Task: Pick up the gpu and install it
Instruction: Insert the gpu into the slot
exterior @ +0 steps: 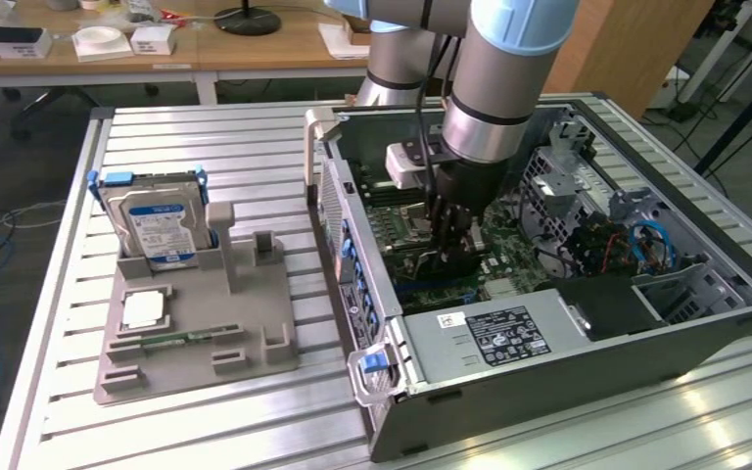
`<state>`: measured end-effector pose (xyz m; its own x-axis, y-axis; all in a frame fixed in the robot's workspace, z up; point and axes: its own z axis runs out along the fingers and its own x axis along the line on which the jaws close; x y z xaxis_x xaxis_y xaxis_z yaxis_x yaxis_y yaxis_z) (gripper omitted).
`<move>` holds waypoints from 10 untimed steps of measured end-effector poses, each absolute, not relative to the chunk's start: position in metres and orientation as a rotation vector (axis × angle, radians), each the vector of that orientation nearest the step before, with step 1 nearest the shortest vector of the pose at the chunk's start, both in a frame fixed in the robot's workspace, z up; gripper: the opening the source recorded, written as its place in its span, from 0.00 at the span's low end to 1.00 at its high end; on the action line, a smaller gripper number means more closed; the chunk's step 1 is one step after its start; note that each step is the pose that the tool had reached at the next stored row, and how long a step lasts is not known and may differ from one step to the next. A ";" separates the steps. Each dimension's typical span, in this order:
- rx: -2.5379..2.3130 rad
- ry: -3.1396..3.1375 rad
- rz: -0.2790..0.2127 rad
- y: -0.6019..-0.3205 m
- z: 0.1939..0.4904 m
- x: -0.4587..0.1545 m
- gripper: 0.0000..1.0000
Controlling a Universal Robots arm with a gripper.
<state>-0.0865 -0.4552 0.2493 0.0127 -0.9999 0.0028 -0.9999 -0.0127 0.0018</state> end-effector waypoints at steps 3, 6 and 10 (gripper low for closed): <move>2.233 -2.205 0.001 -0.455 0.249 -0.087 0.26; 2.234 -2.205 0.001 -0.455 0.248 -0.087 0.26; 2.234 -2.205 0.002 -0.455 0.246 -0.087 0.26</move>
